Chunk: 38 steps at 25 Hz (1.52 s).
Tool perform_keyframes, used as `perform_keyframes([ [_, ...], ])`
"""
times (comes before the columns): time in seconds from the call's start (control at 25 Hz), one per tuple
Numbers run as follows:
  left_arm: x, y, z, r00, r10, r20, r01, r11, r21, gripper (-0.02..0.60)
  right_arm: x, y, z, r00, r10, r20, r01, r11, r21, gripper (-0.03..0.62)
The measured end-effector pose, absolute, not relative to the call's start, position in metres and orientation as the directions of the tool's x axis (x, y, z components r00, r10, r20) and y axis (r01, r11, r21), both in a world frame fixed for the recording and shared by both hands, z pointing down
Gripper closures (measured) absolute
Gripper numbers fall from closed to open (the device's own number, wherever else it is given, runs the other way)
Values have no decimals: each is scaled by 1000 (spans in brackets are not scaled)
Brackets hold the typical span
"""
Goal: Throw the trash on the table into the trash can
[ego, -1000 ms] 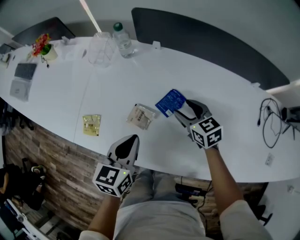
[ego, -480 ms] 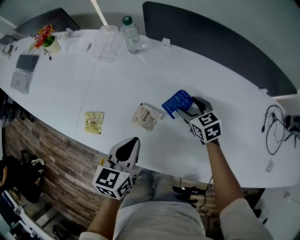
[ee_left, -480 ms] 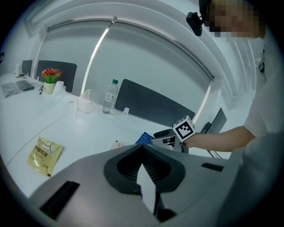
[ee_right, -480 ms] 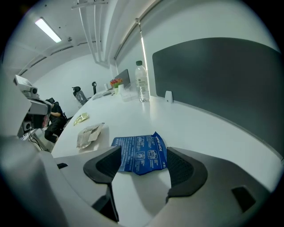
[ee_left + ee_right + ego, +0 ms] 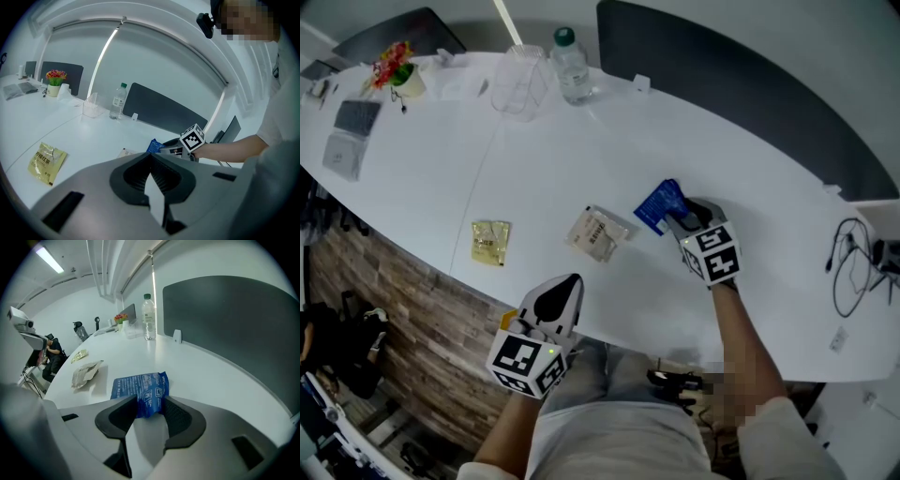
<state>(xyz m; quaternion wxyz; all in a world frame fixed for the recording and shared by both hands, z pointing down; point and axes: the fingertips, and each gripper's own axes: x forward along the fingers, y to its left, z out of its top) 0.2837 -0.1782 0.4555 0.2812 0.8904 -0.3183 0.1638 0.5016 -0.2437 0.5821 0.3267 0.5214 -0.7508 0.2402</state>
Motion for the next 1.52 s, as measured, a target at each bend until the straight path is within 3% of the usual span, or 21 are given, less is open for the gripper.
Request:
perform_keyframes([
  [0.2,283,-180,453,743,-478,468,-660,-641,392,581,507,-247,573,-258,-661,705,-955,284,-84,536],
  [0.28,282,-180,453,741,-482,468,-662,-639,391,581,508,-249,565,-266,-680,683,-957,270,-103,548],
  [1.52,278,-115,372,811,-468,350,-578,-731,363,581,441,-101,363,-426,-787,447,-904,362,-226,554],
])
